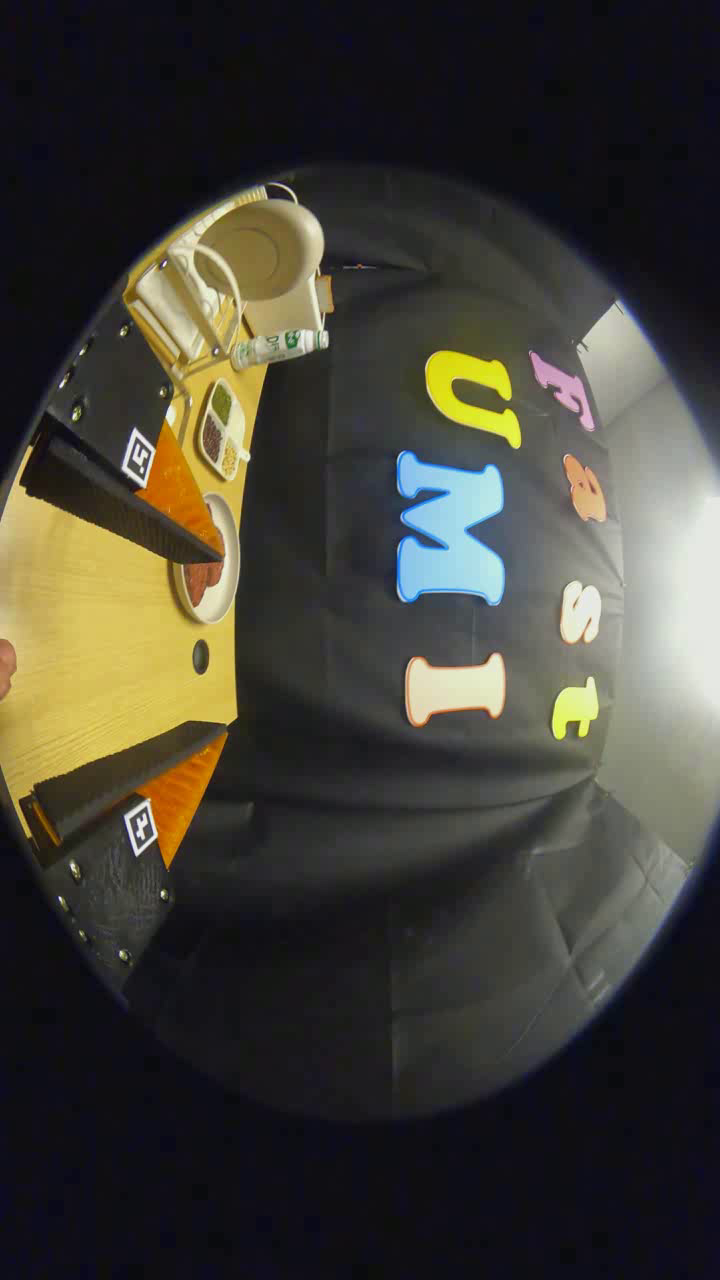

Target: Take the plate from the dish rack, then take the spoon from the basket and place it into the plate.

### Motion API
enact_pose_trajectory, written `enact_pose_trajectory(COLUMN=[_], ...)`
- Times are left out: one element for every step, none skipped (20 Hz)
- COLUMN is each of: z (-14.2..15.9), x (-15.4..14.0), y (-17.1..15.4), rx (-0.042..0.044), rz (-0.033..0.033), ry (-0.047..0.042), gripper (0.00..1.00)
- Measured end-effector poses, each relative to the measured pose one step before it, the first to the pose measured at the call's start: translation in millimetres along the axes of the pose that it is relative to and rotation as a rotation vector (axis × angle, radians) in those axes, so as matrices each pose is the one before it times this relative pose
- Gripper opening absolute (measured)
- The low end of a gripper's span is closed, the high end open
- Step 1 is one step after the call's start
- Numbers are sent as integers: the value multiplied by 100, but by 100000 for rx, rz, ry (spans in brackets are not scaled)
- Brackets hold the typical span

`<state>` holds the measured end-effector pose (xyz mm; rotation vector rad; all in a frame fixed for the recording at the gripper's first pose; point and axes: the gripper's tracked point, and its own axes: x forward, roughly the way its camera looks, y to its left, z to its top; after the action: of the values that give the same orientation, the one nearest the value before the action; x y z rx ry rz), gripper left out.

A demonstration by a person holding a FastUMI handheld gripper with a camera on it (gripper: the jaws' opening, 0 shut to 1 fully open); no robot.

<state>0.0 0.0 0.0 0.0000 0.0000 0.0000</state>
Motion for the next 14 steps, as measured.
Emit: enact_pose_trajectory(z=[1713, 1646, 1511, 1785, 1528, 1392, 1111, 946, 706, 1081, 1041, 1063, 759, 356], x=[-864, -856, -852, -641, -451, -223, 37, 205, 413, 349, 283, 467, 476, 396], y=[875, 1339, 1467, 1678, 1897, 1415, 1260, 1389, 1361, 994, 584, 682, 846, 593], rx=[-272, -153, -171, 1166, 667, -493, -78, 888, 1236, 1578, 1226, 1446, 1370, 615], rz=[1002, 1150, 999, 1584, 1716, 402, 831, 1108, 1741, 943, -41, 637, 288, 17], ry=[-502, 111, -509, -1036, -1412, -1560, -1080, -14, 209, -452, -842, -1068, -476, 824], gripper=[97, 97, 97, 97, 97, 97, 97, 96, 96, 97, 96, 96, 96, 96])
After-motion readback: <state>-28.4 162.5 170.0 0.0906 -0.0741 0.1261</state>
